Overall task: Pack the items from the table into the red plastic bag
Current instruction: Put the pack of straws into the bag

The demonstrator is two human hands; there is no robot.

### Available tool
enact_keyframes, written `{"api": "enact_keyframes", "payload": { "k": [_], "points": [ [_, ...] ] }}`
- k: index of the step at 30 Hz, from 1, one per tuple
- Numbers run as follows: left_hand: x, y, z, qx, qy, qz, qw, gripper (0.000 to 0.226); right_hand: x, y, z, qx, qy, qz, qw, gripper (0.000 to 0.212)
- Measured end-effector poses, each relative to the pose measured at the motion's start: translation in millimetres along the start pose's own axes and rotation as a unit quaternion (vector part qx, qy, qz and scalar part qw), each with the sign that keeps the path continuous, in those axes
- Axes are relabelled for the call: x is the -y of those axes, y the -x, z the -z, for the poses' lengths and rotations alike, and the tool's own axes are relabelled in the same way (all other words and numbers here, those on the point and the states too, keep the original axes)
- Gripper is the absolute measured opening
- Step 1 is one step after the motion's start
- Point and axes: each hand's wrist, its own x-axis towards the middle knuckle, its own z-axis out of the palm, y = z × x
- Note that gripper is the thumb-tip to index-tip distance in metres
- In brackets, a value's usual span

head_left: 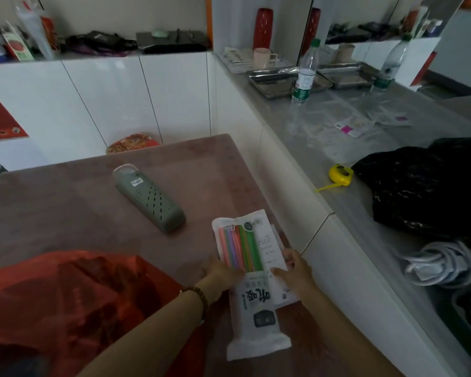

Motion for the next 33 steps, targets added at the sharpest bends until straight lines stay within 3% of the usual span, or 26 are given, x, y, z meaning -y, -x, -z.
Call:
{"api": "enact_keyframes", "payload": {
  "k": [3,5,7,10,11,16,19,21,24,27,29,33],
  "points": [
    [-2.0,1.1,-3.7,-0.012,0.013,-0.01,1.0,0.062,5.3,1.4,-4.5,0.015,-0.022,0.003,1.0,0.031],
    [-6.7,5.3,-7.7,-0.008,0.02,-0.023,1.0,0.058,9.7,3.2,-7.2,-0.01,0.08,0.006,0.997,0.025],
    [-7.4,6.0,-11.7,-0.018,-0.005,-0.02,1.0,0.058,8.9,4.4,-10.4,-0.039,0.129,0.014,0.991,0.042],
    [-6.9,7.6,-12.5,-0.045,-0.034,-0.015,0.998,0.059,10.7,2.6,-9.6,-0.044,0.074,-0.015,0.996,0.094],
    [-5.5,6.3,-12.0,-0.042,-0.037,-0.016,0.998,0.056,10.7,-0.7,-7.2,-0.03,0.06,-0.027,0.997,0.1],
    [-1.2,-0.5,-2.7,-0.034,-0.044,-0.033,0.998,0.043,22.4,3.4,-6.8,0.107,-0.045,-0.038,0.992,0.068],
    [-1.3,3.1,4.1,-0.015,-0.01,-0.026,0.999,0.032,28.4,13.4,-15.0,0.128,-0.111,0.025,0.985,0.068],
    [-3.0,8.5,9.9,0.006,0.004,-0.038,0.999,0.036,30.7,19.9,-15.6,0.138,-0.151,0.055,0.977,0.073],
    [-5.4,22.2,17.5,0.051,0.051,-0.044,0.996,0.044,34.5,30.7,-9.5,0.13,-0.185,0.014,0.974,0.076],
    [-16.8,42.7,25.5,0.072,0.11,-0.045,0.99,0.079,45.4,44.5,7.8,0.127,-0.219,0.036,0.967,0.077],
    [-26.5,57.0,35.9,0.134,0.174,-0.039,0.975,0.098,60.6,58.4,24.9,0.129,-0.264,0.062,0.954,0.07],
    [-53.6,108.9,67.9,0.243,0.261,-0.115,0.927,0.033,107.4,101.6,54.5,0.151,-0.302,0.146,0.93,0.066]
  ]
}}
